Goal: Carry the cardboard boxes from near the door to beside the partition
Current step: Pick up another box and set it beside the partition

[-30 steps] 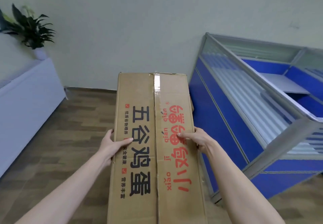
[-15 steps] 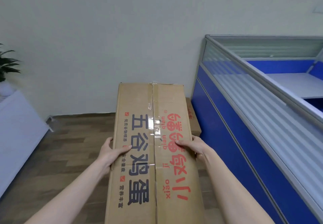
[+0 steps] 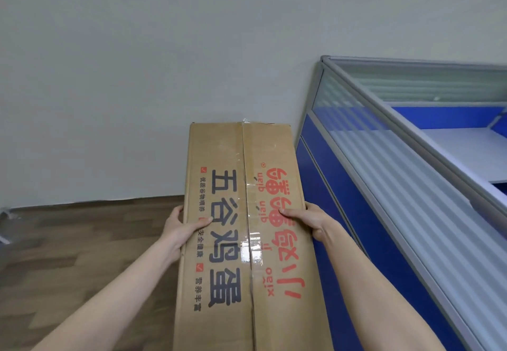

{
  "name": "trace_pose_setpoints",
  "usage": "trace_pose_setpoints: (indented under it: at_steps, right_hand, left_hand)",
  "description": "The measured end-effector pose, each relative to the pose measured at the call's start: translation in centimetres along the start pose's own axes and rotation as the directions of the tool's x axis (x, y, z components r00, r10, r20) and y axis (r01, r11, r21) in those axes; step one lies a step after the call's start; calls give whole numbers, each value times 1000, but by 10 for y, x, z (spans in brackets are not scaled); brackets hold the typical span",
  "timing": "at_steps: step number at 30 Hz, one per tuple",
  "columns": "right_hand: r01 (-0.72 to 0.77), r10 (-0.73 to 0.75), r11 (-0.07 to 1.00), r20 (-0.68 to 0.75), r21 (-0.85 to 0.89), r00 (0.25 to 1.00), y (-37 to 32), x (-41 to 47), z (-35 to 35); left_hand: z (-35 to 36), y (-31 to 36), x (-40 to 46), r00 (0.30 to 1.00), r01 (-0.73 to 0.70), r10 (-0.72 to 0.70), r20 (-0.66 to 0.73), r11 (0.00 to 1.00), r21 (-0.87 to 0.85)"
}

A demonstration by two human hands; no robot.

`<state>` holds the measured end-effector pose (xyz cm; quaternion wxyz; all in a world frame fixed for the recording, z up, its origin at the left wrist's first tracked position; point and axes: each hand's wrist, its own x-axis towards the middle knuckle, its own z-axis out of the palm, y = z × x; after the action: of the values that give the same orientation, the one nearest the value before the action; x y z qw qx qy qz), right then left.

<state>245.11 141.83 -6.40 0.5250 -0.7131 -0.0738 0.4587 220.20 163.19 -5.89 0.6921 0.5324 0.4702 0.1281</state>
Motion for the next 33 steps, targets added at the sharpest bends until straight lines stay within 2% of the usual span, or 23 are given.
trace_pose_setpoints:
  at_steps: [7,15,25,33]
  right_hand:
    - [-68,70,997,-96,24,993,-80,155,-34]
    - [-141,143,990,-130,21,981,-134,292,-100]
    - [-257,260,966,-98,37,961,-125,465,-186]
    - [-282,282,959,-112,17,953,-119,550,-211]
  left_hand:
    - [55,70,183,993,98,-98,62,995,6]
    - [131,104,330,980,172,-171,105,985,3]
    - [238,78,477,967,253,-254,35,967,20]
    - [279,58,551,953,304,-304,-17,952,44]
